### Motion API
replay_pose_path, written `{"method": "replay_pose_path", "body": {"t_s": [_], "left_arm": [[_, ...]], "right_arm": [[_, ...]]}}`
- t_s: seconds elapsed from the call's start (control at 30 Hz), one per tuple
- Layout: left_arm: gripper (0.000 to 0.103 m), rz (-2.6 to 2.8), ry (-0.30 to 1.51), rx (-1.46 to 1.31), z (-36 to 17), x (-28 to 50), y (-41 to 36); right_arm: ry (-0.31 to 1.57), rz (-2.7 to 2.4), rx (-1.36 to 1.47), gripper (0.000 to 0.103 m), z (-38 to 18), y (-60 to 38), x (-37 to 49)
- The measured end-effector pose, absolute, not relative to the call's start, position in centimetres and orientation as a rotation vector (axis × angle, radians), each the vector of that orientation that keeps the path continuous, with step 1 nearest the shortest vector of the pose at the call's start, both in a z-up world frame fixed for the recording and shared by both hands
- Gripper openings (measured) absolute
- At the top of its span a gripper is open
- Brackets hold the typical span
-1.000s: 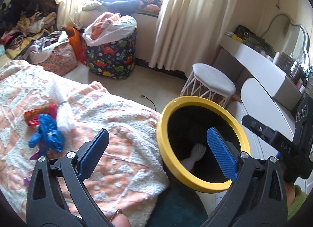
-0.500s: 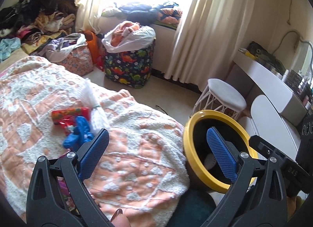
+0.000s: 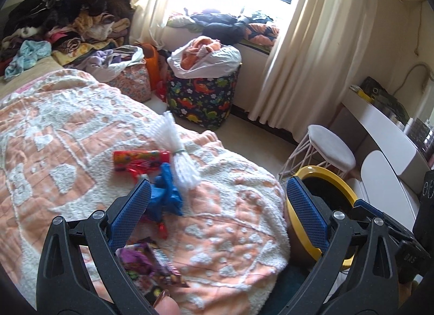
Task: Collect trash
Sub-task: 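Move both grippers back to the remaining trash on the bed, then reach the left gripper toward purple candy wrappers while the right grasps the blue plastic bag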
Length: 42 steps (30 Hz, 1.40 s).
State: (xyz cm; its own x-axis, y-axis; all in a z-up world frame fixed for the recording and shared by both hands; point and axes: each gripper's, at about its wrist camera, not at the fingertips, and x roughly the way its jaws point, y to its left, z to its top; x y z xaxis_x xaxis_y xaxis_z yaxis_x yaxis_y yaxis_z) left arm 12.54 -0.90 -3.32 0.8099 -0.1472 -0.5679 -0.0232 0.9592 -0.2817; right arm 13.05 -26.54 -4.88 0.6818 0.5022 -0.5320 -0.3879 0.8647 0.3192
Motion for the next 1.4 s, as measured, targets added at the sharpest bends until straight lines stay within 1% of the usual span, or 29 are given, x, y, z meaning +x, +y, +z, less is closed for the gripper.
{"method": "replay_pose_path", "body": {"t_s": [0.2,0.87,1.4], "left_arm": [[0.092,-0.024,0.625,-0.312,-3.8,12.0,1.6],[0.092,0.066,0.715,-0.353,-7.0,8.7,8.2],[0.092,-0.042,0.842,-0.374,-10.8,9.5,6.6]], "right_arm": [[0.666,0.546,0.141,0.092,-4.8,-23.9,13.4],[0.714,0.647,0.085,0.092,-4.3,-16.8,16.7],[0.827,0.69,0.074,0.092,-6.5,-13.3,19.9]]}}
